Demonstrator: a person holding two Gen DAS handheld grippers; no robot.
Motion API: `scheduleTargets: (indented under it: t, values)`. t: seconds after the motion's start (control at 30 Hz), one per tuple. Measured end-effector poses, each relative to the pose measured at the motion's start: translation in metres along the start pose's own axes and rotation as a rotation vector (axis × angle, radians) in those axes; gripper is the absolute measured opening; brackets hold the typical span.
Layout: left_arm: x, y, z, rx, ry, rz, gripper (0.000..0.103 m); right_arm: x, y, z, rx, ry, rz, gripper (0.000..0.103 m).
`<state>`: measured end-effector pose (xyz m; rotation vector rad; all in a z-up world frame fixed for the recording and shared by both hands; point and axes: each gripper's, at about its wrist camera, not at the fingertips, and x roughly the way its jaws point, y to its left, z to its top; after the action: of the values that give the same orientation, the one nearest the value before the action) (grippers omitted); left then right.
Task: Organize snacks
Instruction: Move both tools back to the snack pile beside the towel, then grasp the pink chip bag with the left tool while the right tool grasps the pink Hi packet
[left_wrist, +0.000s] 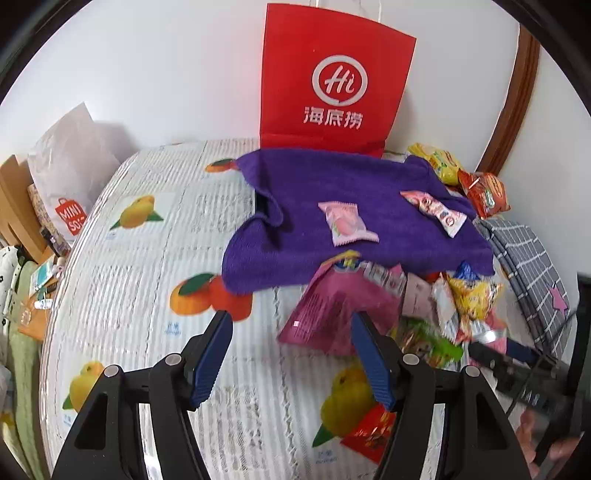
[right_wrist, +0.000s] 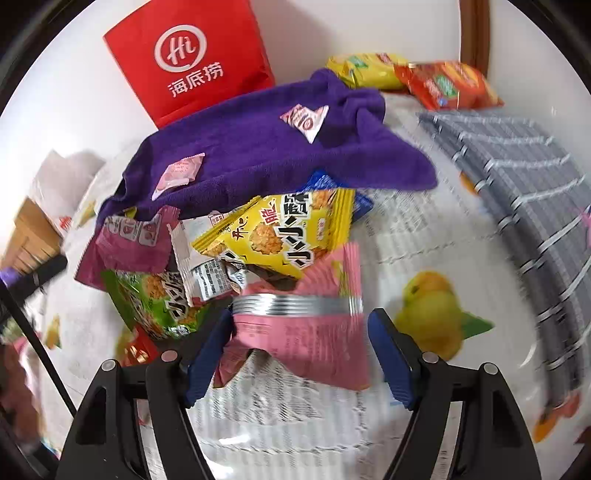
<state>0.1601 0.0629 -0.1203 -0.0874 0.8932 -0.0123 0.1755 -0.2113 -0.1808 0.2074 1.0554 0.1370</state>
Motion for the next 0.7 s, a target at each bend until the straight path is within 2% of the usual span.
scheduleTargets:
  t: [0.07, 0.2, 0.27, 0.47, 0.53, 0.6, 0.7]
  values:
    - [0.001, 0.002, -0.005, 0.000, 0.008, 0.001, 0.065, 0.006, 0.002, 0.001, 0.001, 0.005, 0.006, 0.080]
    - [0.004, 0.002, -0.012, -0.004, 0.012, -0.029, 0.065, 0.015, 0.009, 0.000, -0.017, 0.016, 0.030, 0.080]
    - [0.005, 0.000, -0.012, -0.015, 0.012, -0.052, 0.065, 0.016, 0.012, -0.002, -0.033, 0.004, 0.015, 0.069]
    - [0.015, -0.013, -0.006, 0.004, 0.011, -0.117, 0.065, 0.007, 0.012, -0.011, -0.076, -0.029, 0.025, 0.055]
    - [0.022, -0.019, -0.003, 0.021, 0.015, -0.130, 0.066, 0.001, 0.008, -0.014, -0.095, -0.031, 0.021, 0.053]
    - [0.031, -0.023, 0.000, 0.030, 0.025, -0.152, 0.074, -0.004, 0.004, -0.016, -0.101, -0.041, 0.021, 0.053]
    - [0.046, -0.029, 0.004, 0.031, 0.041, -0.139, 0.074, -0.009, -0.001, -0.017, -0.116, -0.053, 0.020, 0.053]
